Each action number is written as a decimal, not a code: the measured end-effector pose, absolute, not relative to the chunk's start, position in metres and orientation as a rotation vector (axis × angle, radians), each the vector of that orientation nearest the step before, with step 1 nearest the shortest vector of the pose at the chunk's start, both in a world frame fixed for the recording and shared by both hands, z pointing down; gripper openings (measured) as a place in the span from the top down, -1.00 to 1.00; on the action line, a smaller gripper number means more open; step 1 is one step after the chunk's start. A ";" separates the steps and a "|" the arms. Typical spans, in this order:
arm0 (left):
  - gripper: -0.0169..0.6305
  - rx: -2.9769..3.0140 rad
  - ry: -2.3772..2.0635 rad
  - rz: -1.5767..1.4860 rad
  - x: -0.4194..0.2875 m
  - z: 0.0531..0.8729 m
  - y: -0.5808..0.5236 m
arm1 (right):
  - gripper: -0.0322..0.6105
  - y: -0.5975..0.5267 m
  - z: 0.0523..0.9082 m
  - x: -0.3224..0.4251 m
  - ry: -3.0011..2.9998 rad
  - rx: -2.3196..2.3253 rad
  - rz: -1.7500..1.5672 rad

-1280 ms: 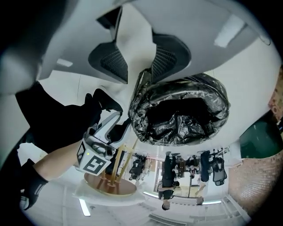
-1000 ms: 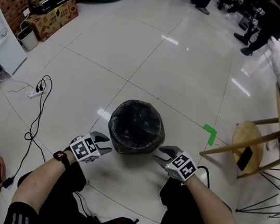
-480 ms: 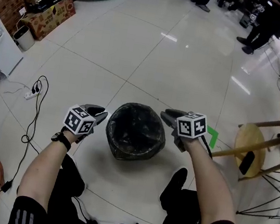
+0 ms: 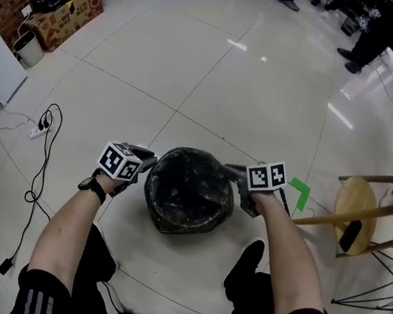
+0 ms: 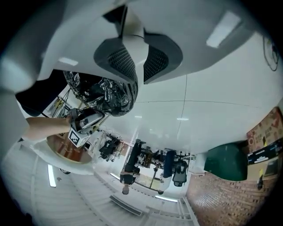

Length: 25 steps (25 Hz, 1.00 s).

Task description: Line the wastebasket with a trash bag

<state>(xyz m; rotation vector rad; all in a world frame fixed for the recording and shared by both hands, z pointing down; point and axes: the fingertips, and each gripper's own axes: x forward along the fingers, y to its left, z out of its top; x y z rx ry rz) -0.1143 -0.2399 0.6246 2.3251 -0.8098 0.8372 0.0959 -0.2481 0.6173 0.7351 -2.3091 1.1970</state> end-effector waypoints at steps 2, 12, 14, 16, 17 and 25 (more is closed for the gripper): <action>0.87 2.331 -0.775 0.859 -0.110 0.629 -0.238 | 0.84 -0.250 0.618 0.097 -2.318 0.742 1.219; 0.94 2.335 -0.850 1.013 -0.123 0.641 -0.250 | 0.89 -0.271 0.635 0.124 -2.229 0.909 1.065; 0.95 2.330 -0.853 1.009 -0.120 0.647 -0.252 | 0.89 -0.269 0.647 0.125 -2.209 0.902 1.047; 0.95 2.337 -0.838 0.982 -0.113 0.651 -0.251 | 0.89 -0.266 0.658 0.121 -2.199 0.886 1.040; 0.95 2.342 -0.830 0.971 -0.108 0.653 -0.251 | 0.89 -0.265 0.663 0.120 -2.195 0.882 1.041; 0.95 2.382 -0.861 0.868 -0.105 0.643 -0.263 | 0.89 -0.270 0.675 0.114 -2.197 0.918 1.023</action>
